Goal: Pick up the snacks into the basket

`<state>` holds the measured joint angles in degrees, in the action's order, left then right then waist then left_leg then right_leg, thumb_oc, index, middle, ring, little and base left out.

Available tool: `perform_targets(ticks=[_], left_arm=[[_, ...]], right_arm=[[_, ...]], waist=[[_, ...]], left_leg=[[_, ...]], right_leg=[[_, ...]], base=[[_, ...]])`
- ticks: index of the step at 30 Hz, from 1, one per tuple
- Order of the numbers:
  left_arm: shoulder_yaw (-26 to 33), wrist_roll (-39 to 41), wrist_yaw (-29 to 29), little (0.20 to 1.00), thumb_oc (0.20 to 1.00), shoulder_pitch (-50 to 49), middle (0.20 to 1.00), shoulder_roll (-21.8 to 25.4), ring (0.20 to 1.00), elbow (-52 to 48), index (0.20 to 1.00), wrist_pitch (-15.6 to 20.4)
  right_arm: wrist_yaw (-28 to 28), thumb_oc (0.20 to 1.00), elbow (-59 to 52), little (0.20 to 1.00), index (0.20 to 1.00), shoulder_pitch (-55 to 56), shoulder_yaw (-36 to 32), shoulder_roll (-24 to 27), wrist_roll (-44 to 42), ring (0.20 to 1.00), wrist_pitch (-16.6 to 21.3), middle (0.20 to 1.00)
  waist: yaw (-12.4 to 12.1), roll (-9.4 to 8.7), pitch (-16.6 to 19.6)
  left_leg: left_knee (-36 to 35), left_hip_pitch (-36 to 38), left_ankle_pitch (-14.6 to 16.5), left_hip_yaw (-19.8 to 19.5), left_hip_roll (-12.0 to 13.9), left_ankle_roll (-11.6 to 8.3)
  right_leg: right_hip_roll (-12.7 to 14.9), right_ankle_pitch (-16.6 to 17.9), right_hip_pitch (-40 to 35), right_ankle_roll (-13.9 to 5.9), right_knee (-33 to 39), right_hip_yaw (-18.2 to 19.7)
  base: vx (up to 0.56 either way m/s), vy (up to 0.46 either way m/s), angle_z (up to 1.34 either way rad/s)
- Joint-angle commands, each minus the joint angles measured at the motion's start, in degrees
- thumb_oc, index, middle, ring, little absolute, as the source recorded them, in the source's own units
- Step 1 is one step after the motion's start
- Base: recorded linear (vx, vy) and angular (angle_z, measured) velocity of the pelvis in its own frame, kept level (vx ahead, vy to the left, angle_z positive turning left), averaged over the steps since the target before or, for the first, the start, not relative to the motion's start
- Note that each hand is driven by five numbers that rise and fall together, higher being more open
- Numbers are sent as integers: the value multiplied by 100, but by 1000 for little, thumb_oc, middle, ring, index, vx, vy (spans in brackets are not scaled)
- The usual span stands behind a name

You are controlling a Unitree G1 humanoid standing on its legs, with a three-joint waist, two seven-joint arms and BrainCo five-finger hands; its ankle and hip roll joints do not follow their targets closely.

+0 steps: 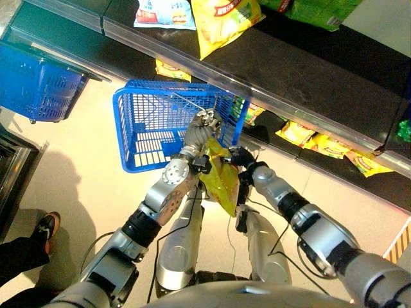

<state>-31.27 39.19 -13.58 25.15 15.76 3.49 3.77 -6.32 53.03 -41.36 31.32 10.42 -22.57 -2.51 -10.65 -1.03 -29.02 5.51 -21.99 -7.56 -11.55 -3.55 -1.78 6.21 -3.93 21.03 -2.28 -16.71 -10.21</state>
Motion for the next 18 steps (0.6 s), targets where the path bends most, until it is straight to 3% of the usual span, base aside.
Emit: perform_targets(ticks=[1, 11, 18], left_arm=[[-299, 145, 273, 200, 200, 884, 200, -723, 200, -1165, 200, 667], [-672, 392, 440, 200, 200, 920, 200, -645, 200, -992, 200, 623], [-1000, 628, 580, 200, 200, 1005, 200, -625, 200, -979, 200, 583]], right_arm=[[-199, 200, -625, 200, 200, -665, -343, -279, -361, 200, 481, 200], [-522, 200, -1081, 200, 200, -1557, -566, 95, -688, 200, 788, 200], [-728, 200, -707, 200, 200, -2077, -669, 229, -836, 200, 890, 200]], waist=[[-141, 121, -20], [-294, 149, -78], [-368, 214, -78]], left_leg=[[373, 159, 670, 235, -251, 45], [480, 48, 720, 147, -321, 93], [473, -9, 707, 84, -353, 85]], right_leg=[[423, 403, -126, -489, 468, -40], [481, 413, -71, -497, 441, -105], [489, 392, -33, -492, 425, -142]], base=[[5, 19, 5], [12, 17, 9], [6, 10, 11]])
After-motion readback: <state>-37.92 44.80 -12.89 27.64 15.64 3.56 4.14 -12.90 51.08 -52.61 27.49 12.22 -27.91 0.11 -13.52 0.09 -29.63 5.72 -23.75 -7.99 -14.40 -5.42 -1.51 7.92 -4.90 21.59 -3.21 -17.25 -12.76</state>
